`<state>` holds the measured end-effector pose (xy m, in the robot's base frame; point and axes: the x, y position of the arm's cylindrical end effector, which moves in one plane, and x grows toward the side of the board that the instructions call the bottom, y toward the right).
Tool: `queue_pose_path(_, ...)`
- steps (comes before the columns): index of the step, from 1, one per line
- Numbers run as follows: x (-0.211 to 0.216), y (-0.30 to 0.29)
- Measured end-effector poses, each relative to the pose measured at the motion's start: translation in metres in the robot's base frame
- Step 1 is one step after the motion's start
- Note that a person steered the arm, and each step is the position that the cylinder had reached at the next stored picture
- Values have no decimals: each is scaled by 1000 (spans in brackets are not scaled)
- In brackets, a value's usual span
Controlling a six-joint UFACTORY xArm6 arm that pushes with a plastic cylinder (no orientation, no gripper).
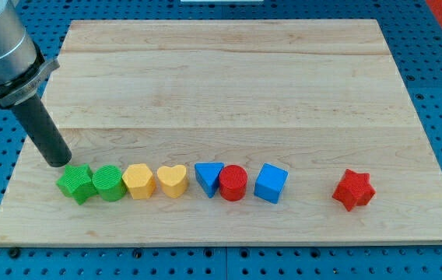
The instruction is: Point your arm towards blue triangle
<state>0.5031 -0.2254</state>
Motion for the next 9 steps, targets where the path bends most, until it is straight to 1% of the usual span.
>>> queue_pose_path(4, -1, 0)
queue_pose_path(5, -4, -30)
queue_pose_path(6, -2, -28)
queue_pose_path(7, 3, -66)
queue_pose_path(8, 56, -70)
queue_pose_path(9, 115, 1)
